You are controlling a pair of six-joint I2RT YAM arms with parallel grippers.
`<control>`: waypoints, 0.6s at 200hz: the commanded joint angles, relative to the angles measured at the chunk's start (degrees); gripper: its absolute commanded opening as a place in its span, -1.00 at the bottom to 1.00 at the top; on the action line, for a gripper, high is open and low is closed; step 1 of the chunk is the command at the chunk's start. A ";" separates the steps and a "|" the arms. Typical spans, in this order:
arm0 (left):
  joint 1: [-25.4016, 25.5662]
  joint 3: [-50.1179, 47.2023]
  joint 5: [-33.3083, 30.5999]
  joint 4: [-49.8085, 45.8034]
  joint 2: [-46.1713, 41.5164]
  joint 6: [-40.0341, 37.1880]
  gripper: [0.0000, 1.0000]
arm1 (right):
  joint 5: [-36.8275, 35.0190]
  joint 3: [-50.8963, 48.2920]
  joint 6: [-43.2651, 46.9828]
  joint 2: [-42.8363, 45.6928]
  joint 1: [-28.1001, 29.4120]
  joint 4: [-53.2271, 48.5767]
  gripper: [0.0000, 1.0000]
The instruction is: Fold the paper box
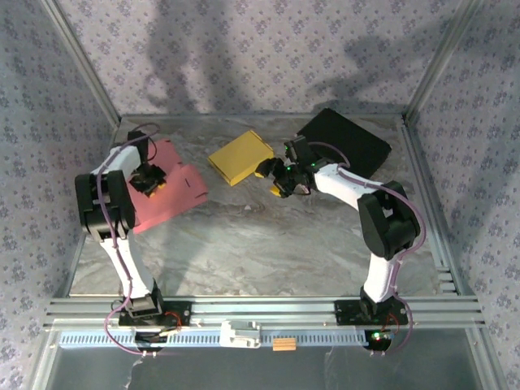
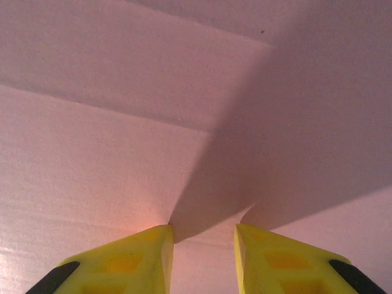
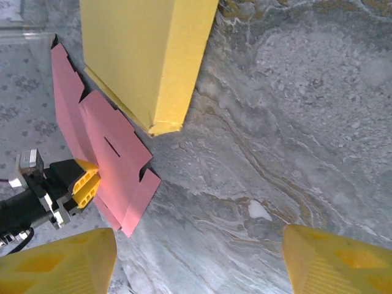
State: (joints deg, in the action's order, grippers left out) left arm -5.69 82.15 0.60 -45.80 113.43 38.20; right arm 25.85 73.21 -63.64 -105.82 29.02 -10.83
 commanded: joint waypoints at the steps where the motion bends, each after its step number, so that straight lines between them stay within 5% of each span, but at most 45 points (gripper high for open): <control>1: 3.16 -3.68 2.87 -0.02 -1.90 0.95 -0.35 | 1.67 -0.33 3.18 0.62 0.38 -1.54 0.48; 120: 17.53 -36.49 6.35 14.55 -22.92 21.85 -0.38 | 3.87 -9.50 1.61 -0.04 7.05 4.28 0.47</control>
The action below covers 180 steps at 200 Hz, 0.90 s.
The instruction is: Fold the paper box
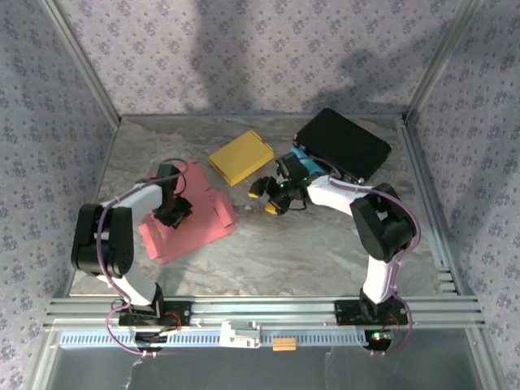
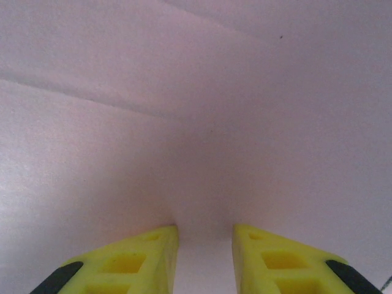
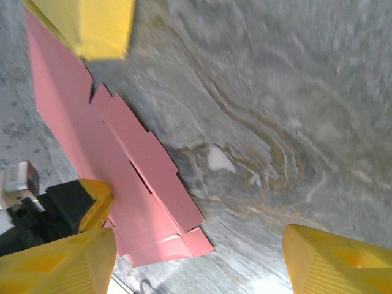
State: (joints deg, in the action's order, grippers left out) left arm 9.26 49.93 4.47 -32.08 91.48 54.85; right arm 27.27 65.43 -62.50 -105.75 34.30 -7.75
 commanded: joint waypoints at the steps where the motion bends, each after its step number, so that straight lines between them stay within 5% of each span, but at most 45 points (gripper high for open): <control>1: 2.68 -4.34 2.48 0.89 -1.05 5.32 -0.38 | 2.49 -1.78 0.50 -0.13 1.76 1.22 0.47; 180: 11.57 -13.79 4.62 7.18 -6.58 15.81 -0.39 | -4.93 -23.32 -25.76 1.47 8.00 34.74 0.25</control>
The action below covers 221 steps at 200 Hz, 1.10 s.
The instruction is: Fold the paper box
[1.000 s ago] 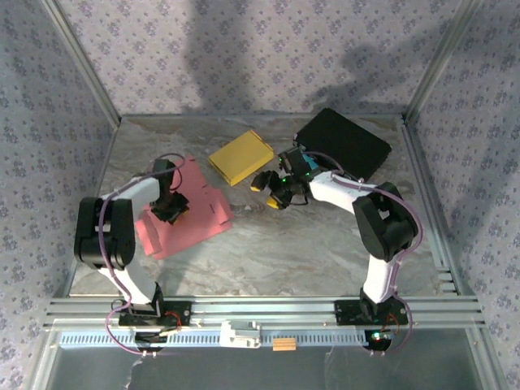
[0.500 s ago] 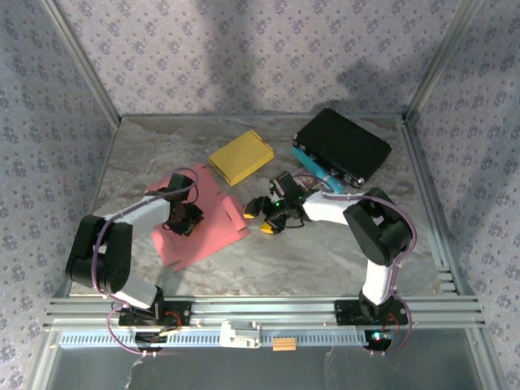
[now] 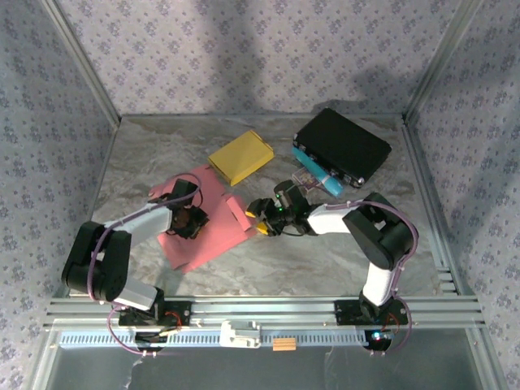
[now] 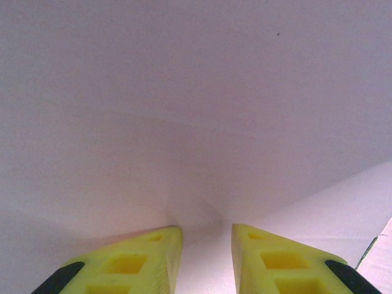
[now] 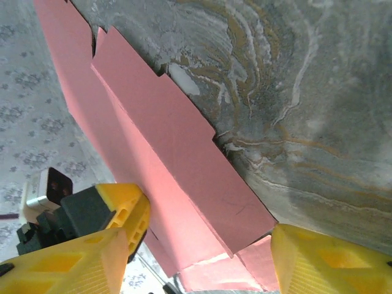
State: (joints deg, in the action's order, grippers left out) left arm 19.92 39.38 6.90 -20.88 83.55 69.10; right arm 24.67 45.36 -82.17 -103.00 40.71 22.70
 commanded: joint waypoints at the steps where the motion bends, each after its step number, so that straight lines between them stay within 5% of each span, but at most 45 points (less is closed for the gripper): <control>1: 0.91 -3.24 2.18 -4.00 1.31 1.56 -0.38 | -2.42 -3.30 -6.21 -1.26 1.62 4.38 0.24; 41: 1.26 -3.65 2.37 -3.94 1.16 1.73 -0.39 | -5.01 -5.95 -11.08 0.22 2.17 8.66 0.17; 84: 1.39 -2.83 2.25 -3.81 1.66 1.65 -0.39 | -8.84 -7.56 -14.45 6.14 3.75 1.54 0.25; 221: 1.96 -2.53 2.03 -4.42 1.11 0.97 -0.41 | -10.68 -5.81 -11.46 -0.70 1.85 7.82 -0.01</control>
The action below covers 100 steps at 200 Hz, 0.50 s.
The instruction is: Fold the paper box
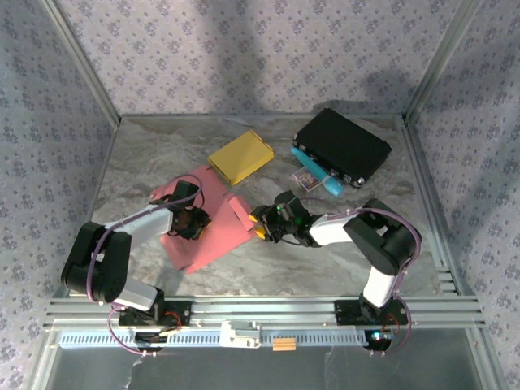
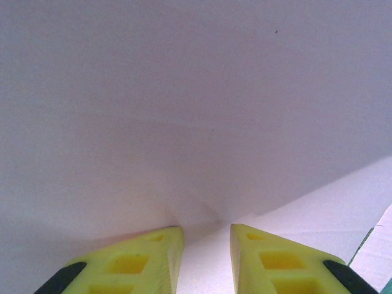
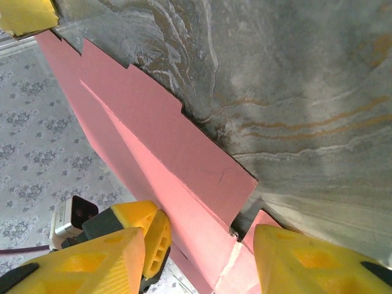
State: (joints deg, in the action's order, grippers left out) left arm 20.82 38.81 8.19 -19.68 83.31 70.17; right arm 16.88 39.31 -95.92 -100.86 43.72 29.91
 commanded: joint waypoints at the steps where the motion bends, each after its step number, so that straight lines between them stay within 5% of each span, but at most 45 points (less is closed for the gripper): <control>1: 1.07 -1.93 0.71 -5.62 1.38 -0.11 -0.41 | -2.86 0.24 2.39 -2.89 -1.18 0.82 -0.02; 100: 1.15 -0.41 0.54 -6.31 2.37 -1.07 -0.42 | -3.09 0.93 6.86 -5.57 -2.10 3.32 -0.38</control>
State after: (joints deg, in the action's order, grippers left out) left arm 21.12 38.96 8.19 -19.86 83.37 69.95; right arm 16.93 39.81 -91.61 -103.92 42.50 33.95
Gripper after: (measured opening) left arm 0.291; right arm 0.340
